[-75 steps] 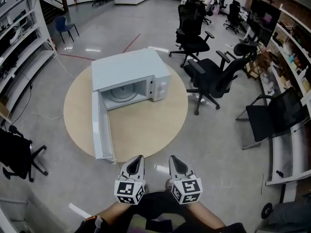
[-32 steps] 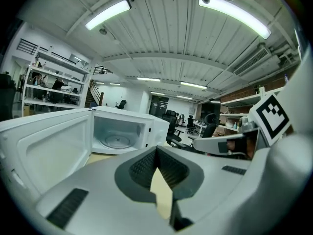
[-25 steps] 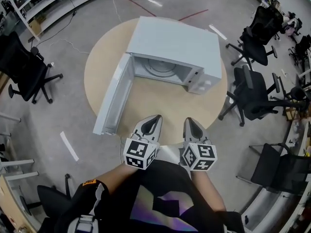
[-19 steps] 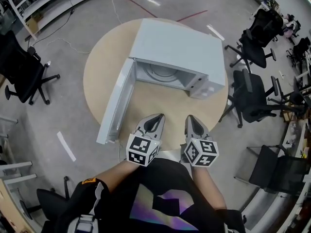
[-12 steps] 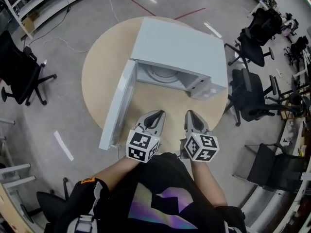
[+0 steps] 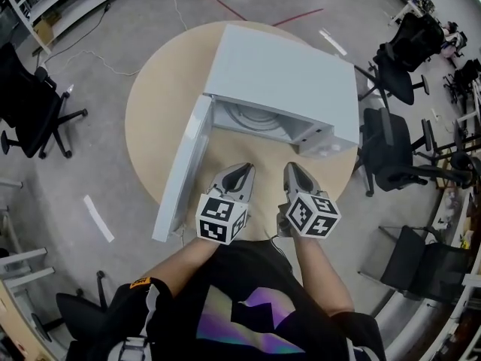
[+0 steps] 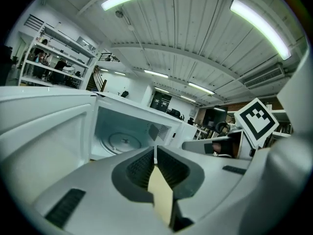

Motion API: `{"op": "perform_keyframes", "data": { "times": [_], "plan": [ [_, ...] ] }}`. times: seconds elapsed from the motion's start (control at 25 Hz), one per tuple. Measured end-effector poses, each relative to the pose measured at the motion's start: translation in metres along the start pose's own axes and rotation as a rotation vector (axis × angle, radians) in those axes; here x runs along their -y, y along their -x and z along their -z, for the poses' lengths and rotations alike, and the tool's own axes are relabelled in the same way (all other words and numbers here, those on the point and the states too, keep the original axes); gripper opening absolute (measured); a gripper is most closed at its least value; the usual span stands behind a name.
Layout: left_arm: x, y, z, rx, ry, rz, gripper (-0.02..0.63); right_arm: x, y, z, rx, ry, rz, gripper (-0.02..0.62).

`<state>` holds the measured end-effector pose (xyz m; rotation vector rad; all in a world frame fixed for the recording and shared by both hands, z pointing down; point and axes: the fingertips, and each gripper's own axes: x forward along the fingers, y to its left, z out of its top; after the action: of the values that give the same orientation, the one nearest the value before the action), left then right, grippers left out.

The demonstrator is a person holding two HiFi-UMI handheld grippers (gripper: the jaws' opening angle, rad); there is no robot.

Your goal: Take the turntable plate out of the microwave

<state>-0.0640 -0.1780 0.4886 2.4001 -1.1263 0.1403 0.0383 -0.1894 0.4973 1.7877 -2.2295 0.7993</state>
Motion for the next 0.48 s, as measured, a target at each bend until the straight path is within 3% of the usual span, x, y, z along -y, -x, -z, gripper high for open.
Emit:
{"op": "perform_keyframes", "data": {
  "times": [0.48],
  "plan": [
    [-0.054,-0.061,-0.006,-0.028,0.106,-0.132,0.112,0.020,-0.096,0.002,-0.061,-0.194,-0.128,0.020]
  ]
}}
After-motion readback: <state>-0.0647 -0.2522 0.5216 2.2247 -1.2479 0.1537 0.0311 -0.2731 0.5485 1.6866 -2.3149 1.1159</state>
